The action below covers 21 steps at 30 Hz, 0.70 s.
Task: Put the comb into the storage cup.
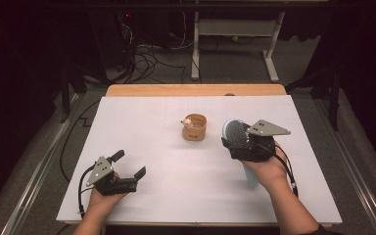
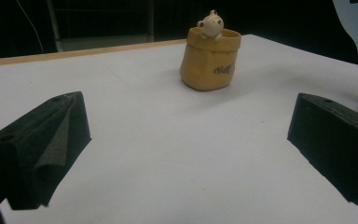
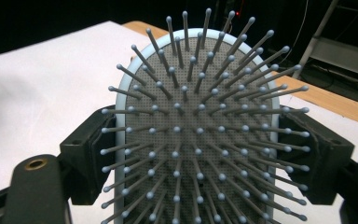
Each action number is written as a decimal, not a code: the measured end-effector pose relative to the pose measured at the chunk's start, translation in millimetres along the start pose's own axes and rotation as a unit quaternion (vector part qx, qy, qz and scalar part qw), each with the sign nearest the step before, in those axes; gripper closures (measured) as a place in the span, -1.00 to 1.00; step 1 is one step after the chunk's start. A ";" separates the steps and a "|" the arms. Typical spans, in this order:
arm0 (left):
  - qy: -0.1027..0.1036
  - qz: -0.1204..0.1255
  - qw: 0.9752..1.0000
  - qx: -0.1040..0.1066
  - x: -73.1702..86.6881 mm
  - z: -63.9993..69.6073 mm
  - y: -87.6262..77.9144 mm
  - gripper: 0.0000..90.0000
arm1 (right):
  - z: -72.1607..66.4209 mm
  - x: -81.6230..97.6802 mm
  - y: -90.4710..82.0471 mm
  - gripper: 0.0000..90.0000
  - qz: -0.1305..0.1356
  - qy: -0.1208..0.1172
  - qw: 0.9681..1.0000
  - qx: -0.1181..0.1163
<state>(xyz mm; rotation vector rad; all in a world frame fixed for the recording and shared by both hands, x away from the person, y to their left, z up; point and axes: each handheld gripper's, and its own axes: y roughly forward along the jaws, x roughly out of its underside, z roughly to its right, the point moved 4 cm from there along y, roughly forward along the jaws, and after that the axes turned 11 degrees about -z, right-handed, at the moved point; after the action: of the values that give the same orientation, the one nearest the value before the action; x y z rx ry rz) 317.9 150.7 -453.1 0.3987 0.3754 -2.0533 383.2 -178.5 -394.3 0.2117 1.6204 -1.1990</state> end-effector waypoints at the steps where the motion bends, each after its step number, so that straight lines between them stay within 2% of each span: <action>1: 0.000 -0.001 1.000 0.000 0.1 0.0 -0.1 -1.00 | 0.0 0.0 -0.1 -0.54 0.003 0.002 1.000 0.000; 8: -0.002 0.002 1.000 0.002 -0.9 0.5 -0.3 -1.00 | 0.3 -0.5 -1.4 -0.54 0.027 0.009 1.000 0.000; 11: -0.004 0.002 1.000 0.002 -0.6 0.8 -0.2 -1.00 | -0.7 -0.4 -1.3 -0.54 0.034 0.009 0.999 -0.007; 21: 0.003 0.009 1.000 -0.003 -0.9 0.1 -0.1 -1.00 | -1.6 -1.4 -2.3 -0.54 0.064 0.020 0.998 -0.004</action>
<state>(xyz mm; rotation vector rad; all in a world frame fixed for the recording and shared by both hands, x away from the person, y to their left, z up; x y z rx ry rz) 318.3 151.3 -452.6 0.4048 0.3800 -2.0336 381.4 -177.8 -391.9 0.3312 1.6216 -1.0958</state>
